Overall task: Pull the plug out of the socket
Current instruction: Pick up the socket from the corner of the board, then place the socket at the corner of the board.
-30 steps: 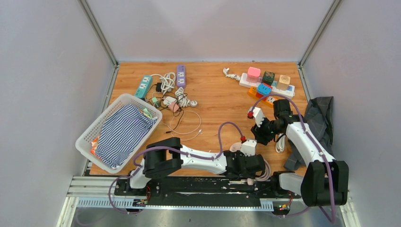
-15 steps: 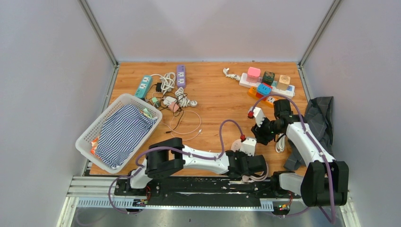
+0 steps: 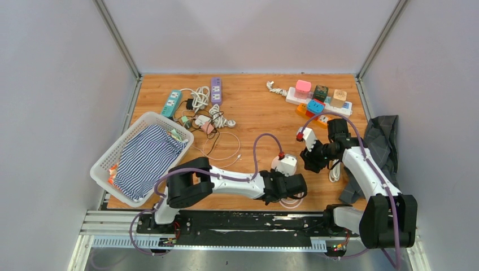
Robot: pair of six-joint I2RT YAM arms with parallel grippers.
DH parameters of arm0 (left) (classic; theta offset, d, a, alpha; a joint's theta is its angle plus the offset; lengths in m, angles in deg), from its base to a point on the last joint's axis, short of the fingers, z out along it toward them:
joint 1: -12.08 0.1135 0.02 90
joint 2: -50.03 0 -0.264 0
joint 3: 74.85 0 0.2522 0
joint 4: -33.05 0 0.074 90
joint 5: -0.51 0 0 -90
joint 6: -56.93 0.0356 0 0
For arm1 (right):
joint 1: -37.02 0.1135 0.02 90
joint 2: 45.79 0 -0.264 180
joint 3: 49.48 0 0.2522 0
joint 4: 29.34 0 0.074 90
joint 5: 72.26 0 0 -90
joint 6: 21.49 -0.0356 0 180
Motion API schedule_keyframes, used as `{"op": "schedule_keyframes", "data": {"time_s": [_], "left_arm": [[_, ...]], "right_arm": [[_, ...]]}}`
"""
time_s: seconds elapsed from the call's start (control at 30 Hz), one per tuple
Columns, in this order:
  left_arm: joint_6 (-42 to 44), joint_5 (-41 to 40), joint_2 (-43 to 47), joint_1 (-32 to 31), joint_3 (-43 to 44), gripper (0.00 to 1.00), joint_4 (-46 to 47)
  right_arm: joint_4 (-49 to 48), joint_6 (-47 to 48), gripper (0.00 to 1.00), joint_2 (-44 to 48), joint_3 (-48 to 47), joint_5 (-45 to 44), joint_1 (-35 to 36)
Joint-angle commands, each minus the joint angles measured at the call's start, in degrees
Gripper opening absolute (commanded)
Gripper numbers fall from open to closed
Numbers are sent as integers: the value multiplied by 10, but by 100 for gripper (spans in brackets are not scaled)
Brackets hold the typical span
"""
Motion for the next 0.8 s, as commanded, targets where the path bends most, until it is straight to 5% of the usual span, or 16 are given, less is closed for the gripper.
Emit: {"op": "schedule_keyframes", "data": {"time_s": [0.0,0.33,0.77], "left_arm": [[45,-42,17,53,-34,2,-50],[136,-10,47,187,-33,0,-65],[234,97,11,322,100,0,-99]], "right_arm": [[10,8,52,7,9,11,-9],[10,10,52,6,9,11,-9],[9,10,52,5,10,9,-9]]}}
